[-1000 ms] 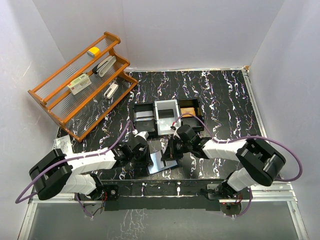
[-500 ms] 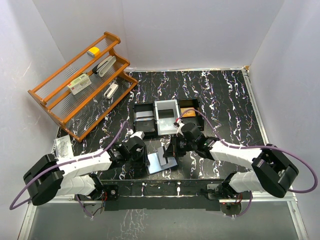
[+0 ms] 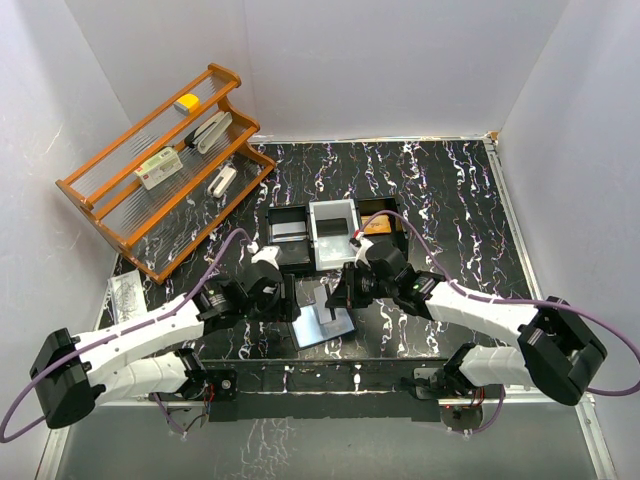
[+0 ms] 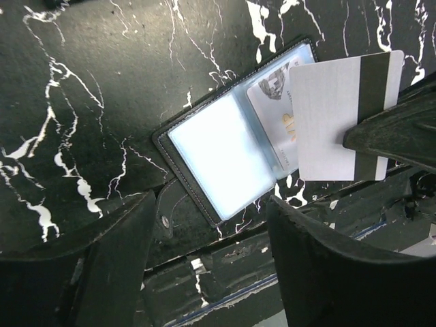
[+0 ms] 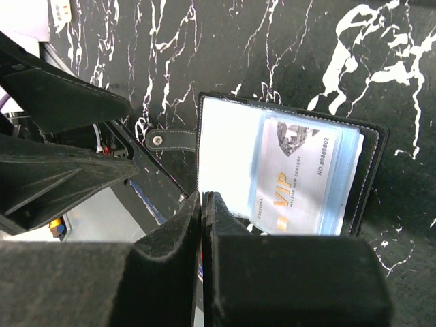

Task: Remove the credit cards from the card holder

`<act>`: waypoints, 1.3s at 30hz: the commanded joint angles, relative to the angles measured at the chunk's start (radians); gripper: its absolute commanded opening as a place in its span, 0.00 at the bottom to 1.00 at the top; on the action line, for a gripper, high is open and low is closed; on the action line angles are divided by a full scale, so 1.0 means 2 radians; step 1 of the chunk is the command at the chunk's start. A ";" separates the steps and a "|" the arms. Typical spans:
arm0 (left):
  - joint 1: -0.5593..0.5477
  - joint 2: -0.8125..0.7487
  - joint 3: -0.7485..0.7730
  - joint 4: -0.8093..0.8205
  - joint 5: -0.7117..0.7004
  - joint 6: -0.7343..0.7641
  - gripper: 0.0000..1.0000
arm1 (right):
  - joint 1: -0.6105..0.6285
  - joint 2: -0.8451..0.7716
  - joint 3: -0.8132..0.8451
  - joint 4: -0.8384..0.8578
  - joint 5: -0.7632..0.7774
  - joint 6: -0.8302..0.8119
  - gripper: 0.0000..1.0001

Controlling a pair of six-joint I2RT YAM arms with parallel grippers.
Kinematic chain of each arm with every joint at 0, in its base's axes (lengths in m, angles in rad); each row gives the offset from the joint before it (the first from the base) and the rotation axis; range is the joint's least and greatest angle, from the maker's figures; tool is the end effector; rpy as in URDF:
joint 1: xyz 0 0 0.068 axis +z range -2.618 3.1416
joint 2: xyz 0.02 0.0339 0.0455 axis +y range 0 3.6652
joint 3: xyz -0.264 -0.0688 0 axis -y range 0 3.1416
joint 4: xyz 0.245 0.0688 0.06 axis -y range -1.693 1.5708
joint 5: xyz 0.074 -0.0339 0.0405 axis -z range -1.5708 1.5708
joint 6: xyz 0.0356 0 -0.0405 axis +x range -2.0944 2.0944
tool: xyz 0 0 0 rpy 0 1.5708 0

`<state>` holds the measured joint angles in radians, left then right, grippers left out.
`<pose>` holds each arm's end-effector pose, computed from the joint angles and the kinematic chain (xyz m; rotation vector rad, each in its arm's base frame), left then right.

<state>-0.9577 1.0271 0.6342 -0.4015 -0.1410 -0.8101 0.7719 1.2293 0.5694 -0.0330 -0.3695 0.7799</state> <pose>0.1245 -0.1683 0.2231 0.1107 2.4619 -0.6686 0.1662 0.1797 0.1910 -0.2104 2.5129 1.1611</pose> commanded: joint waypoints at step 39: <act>0.242 -0.078 0.064 -0.090 -0.106 0.195 0.99 | 0.003 0.027 0.181 0.107 0.101 -0.449 0.00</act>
<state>-0.4789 0.8818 0.7517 -0.5941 -0.3286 -0.4053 0.7719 1.2037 0.8223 0.0929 -0.1810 0.0837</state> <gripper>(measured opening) 0.985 0.009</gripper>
